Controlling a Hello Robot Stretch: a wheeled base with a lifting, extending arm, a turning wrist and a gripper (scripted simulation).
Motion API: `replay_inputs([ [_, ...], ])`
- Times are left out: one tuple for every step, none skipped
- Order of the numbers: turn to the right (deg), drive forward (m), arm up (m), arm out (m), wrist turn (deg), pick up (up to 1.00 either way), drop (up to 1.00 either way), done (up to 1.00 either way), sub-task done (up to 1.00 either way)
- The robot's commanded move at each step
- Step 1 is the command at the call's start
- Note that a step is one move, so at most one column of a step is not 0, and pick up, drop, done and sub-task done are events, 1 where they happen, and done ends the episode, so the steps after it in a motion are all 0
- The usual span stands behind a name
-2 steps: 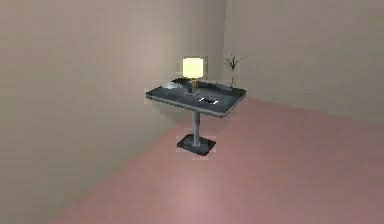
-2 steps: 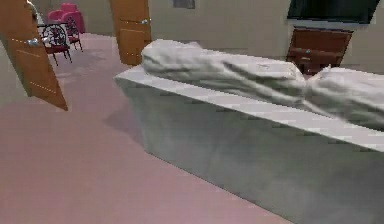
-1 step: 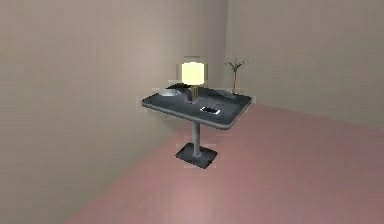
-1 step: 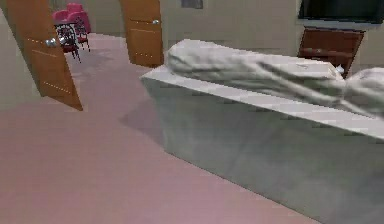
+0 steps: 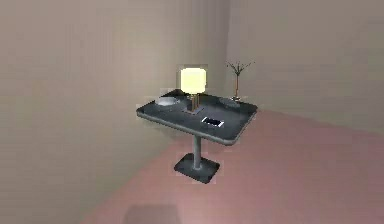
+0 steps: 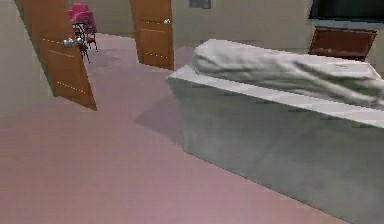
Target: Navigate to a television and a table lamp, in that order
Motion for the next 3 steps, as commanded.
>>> replay_inputs([
  [24.0,0.0,0.0,0.0,0.0,0.0,0.0,0.0,0.0],
  [0.0,0.7,0.0,0.0,0.0,0.0,0.0,0.0,0.0],
  [-39.0,0.0,0.0,0.0,0.0,0.0,0.0,0.0,0.0],
])
